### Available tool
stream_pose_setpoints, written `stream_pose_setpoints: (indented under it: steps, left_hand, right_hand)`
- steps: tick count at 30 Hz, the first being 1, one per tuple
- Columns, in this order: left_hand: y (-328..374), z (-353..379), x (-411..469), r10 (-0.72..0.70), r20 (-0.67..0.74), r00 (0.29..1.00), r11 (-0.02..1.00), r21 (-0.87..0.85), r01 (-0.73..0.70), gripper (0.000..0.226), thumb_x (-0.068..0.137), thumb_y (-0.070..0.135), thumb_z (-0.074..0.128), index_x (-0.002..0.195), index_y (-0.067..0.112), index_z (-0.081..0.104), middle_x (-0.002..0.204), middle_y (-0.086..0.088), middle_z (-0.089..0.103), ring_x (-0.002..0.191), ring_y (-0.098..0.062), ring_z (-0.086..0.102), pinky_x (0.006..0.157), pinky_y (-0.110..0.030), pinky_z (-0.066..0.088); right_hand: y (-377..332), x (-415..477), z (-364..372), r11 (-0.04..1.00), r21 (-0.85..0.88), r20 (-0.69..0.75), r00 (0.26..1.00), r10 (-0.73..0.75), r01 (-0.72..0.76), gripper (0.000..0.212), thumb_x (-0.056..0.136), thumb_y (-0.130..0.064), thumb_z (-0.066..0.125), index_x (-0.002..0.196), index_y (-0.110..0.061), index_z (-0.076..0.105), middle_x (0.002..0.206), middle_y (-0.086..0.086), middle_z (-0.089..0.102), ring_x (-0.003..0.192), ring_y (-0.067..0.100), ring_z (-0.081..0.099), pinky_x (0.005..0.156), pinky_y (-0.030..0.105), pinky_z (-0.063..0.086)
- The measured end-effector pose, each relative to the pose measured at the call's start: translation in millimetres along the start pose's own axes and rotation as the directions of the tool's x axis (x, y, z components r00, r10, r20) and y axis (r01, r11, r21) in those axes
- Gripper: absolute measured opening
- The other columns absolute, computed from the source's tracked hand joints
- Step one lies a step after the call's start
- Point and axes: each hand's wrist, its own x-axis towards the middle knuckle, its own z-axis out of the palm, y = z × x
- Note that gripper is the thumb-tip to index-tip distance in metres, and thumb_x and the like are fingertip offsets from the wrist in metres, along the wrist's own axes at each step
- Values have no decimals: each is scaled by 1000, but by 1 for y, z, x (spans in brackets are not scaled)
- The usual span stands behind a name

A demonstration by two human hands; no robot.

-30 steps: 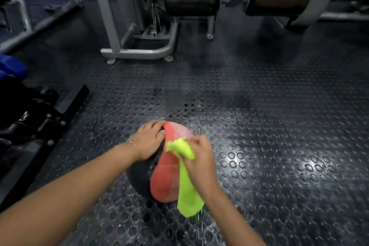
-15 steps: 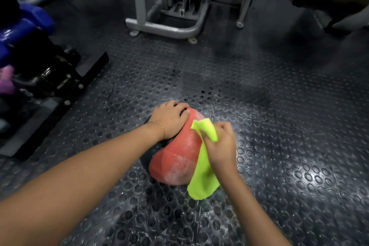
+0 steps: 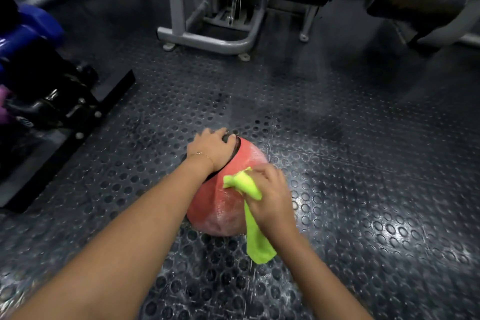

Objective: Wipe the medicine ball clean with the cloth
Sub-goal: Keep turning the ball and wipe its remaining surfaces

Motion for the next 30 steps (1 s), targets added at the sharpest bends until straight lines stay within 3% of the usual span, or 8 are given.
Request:
stream_pose_setpoints:
  steps: [4, 5, 9, 14, 19, 21, 25, 30]
  left_hand:
    - [5, -2, -1, -8, -17, 1000, 1000, -11, 8, 50, 94, 50, 28, 133, 27, 49, 139, -9, 49, 126, -30, 46, 100, -37, 38]
    - [6, -3, -1, -11, -19, 1000, 1000, -12, 11, 50, 94, 50, 29, 132, 27, 50, 138, -8, 50, 126, -30, 46, 99, -36, 39]
    - [1, -3, -1, 25, -13, 1000, 1000, 15, -25, 47, 93, 52, 33, 133, 34, 50, 140, -3, 50, 128, -27, 46, 99, -35, 39]
    - [-4, -3, -3, 126, 0, 992, 991, 50, -126, 48, 94, 51, 32, 137, 34, 45, 144, -3, 45, 131, -25, 42, 102, -37, 38]
    - [2, -1, -8, -51, 51, 997, 988, 150, 43, 61, 91, 60, 24, 146, 34, 24, 150, -13, 32, 135, -38, 33, 106, -52, 29]
    - [11, 1, -13, -111, 42, 993, 978, 181, 102, 70, 88, 67, 22, 148, 31, 19, 150, -16, 29, 134, -42, 31, 105, -58, 29]
    - [16, 3, -11, -104, 7, 995, 985, 135, 102, 64, 89, 64, 22, 140, 28, 37, 140, -16, 44, 124, -40, 44, 99, -53, 39]
    - [16, 0, -9, -45, -22, 999, 993, 110, 47, 55, 92, 58, 26, 137, 32, 45, 138, -10, 50, 125, -32, 48, 99, -39, 41]
  right_hand:
    - [13, 33, -5, 949, 105, -91, 947, 307, -298, 15, 82, -21, 67, 92, -10, 67, 99, 0, 51, 95, 25, 53, 80, 28, 39]
    - [8, 31, -5, 953, 55, -81, 950, 301, -298, 14, 81, -18, 66, 93, -10, 67, 100, 1, 52, 96, 25, 51, 79, 26, 37]
    - [-3, 1, -1, 998, -44, 48, 998, -44, 46, 38, 65, -5, 73, 101, -16, 66, 104, 2, 58, 93, 18, 42, 75, 16, 28]
    - [13, 39, -6, 968, 56, -63, 966, 249, -246, 14, 82, -20, 66, 92, -10, 65, 96, -3, 50, 94, 23, 52, 81, 31, 42]
    - [-1, 3, 1, 1000, -6, 8, 1000, -2, 2, 35, 67, -5, 68, 100, -18, 66, 101, 1, 58, 90, 16, 41, 75, 17, 29]
    - [7, 12, -5, 989, 90, -64, 990, 123, -117, 22, 76, -13, 70, 97, -15, 67, 100, -1, 56, 91, 16, 47, 78, 20, 34]
    - [16, 28, -4, 903, 193, -142, 899, 413, -384, 14, 81, -20, 67, 89, -9, 68, 95, -3, 52, 91, 23, 55, 79, 30, 41]
    - [3, -12, 0, 995, 41, -58, 994, 90, -88, 37, 64, -3, 72, 98, -16, 67, 101, -1, 57, 93, 14, 43, 74, 15, 29]
